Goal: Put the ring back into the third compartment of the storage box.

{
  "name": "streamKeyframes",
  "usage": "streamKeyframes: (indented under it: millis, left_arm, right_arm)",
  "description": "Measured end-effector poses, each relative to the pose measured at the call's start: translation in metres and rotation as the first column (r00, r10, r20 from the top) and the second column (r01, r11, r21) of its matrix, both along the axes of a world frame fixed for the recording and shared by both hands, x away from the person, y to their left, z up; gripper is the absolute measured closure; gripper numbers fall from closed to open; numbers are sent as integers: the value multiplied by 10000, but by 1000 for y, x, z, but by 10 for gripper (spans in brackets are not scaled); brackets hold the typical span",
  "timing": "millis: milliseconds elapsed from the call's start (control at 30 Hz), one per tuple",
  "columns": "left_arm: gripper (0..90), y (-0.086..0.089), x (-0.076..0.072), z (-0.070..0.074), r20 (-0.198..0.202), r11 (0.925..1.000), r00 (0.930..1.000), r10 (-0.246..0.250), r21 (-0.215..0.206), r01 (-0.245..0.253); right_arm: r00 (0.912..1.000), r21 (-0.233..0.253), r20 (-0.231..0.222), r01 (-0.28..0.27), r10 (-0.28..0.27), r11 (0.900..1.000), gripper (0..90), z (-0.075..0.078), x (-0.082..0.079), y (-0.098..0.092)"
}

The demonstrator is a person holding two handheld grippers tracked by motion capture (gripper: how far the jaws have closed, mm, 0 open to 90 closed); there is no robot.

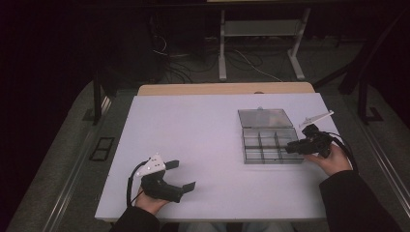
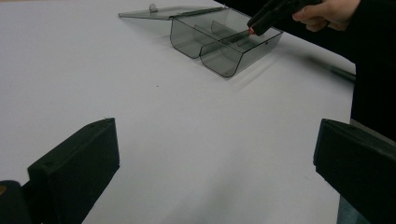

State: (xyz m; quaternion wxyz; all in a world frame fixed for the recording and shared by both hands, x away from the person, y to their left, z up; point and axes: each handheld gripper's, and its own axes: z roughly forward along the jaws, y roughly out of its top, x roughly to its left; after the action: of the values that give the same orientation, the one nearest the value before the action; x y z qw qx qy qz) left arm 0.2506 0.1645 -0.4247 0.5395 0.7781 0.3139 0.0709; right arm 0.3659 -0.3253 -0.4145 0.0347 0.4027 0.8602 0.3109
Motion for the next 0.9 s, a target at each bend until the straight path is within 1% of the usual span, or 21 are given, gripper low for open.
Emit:
streamKeyframes:
  millis: [233, 300, 433, 667, 800, 900]
  left_arm:
    - [0, 0, 0, 0, 0, 10000, 10000, 4, -13, -4]
    - [0, 0, 0, 0, -1, 10000, 10000, 4, -15, -4]
    - [0, 0, 0, 0, -24, 10000, 10000, 23, -5, -23]
    - [0, 0, 0, 0, -25, 10000, 10000, 30, 0, -30]
    - [0, 0, 0, 0, -26, 10000, 10000, 12, -4, -12]
    - [0, 0, -1, 0, -35, 10000, 10000, 13, -37, -13]
  right_arm:
    - [9999, -173, -133, -66, 64, 9998, 687, -6, 2, 4]
    - [9998, -143, -194, -48, 45, 9999, 675, -7, 2, 4]
    - [9999, -177, -119, -48, 46, 9998, 634, -7, 1, 6]
    - [10000, -189, -12, -60, 60, 9998, 581, -3, -2, 10]
    - [9999, -330, 137, -1, 6, 9995, 519, 2, -6, 12]
    - [9996, -253, 280, 92, -85, 9996, 466, 7, -10, 12]
